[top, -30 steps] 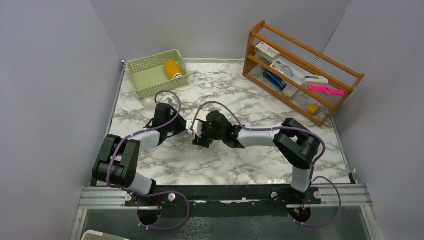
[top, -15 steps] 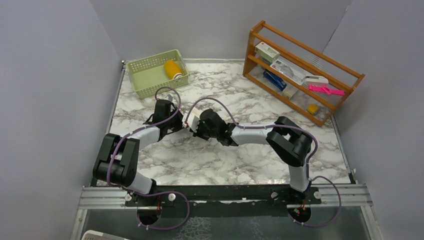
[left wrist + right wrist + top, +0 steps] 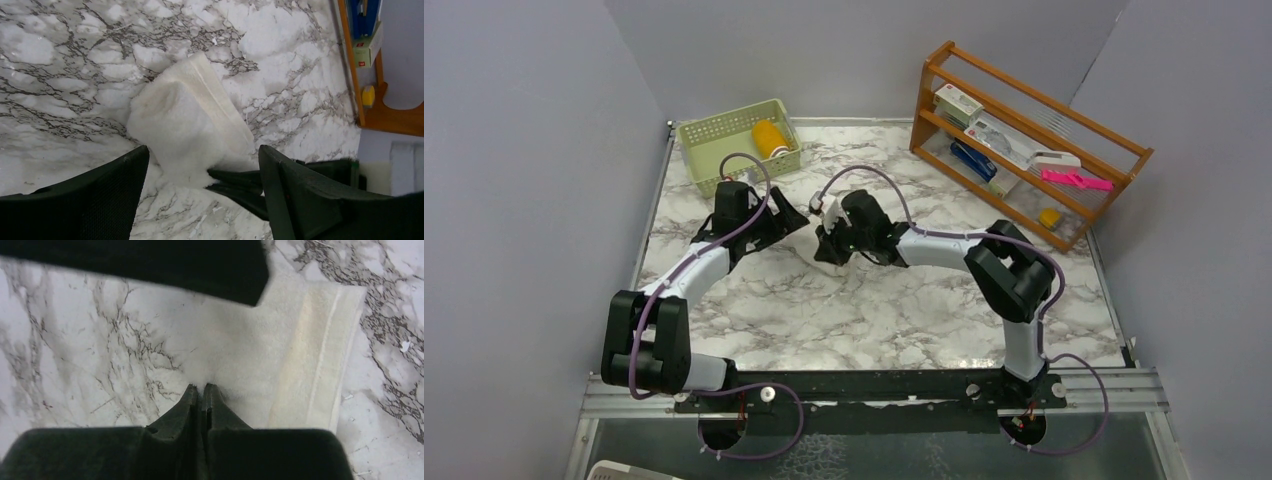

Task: Roll the towels
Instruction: Roll the towel at the center of the board, then pick up the towel at the center of the board, then place the towel in the bin, then reset both arms

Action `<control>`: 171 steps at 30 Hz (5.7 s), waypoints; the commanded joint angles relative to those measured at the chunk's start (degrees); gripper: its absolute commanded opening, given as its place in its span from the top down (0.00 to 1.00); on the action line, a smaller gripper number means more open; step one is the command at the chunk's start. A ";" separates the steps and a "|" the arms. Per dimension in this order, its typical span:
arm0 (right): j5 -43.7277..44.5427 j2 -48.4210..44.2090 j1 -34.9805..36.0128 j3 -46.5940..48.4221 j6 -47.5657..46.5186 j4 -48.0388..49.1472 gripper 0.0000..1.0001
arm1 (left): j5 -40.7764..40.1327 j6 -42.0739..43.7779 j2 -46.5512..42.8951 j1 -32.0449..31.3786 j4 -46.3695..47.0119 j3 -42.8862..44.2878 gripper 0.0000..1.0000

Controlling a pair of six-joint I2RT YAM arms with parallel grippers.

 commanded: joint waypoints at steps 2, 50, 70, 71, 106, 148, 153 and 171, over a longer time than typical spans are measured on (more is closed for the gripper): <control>-7.91 -1.56 -4.69 3.71 14.26 -0.44 0.99 | 4.08 0.29 -1.72 0.01 -1.06 -1.39 0.17; -25.58 25.61 -23.29 -15.74 89.58 89.26 0.99 | -1.73 -25.08 27.91 -11.79 40.78 -2.95 0.13; -29.34 7.23 -27.24 -25.32 69.65 73.80 0.51 | -5.92 -14.40 24.19 -8.54 42.08 2.03 0.64; -29.53 5.15 -28.14 -26.20 68.25 72.08 0.51 | -5.08 -12.54 23.37 -7.99 40.08 3.37 0.64; -32.94 -28.46 -30.85 -38.99 39.41 34.38 0.54 | 26.04 0.63 58.53 21.82 2.17 75.91 0.65; -25.36 -39.01 -30.86 -32.86 33.13 17.44 0.04 | -1.37 22.42 44.29 23.26 -36.09 83.51 0.01; -19.70 -45.98 -30.85 -32.08 29.82 11.83 0.01 | -3.39 27.08 28.30 21.51 -33.77 68.20 0.01; 10.67 -59.82 -30.85 -31.99 31.20 -11.54 0.00 | -0.21 22.08 -31.74 7.95 -4.29 -4.77 0.01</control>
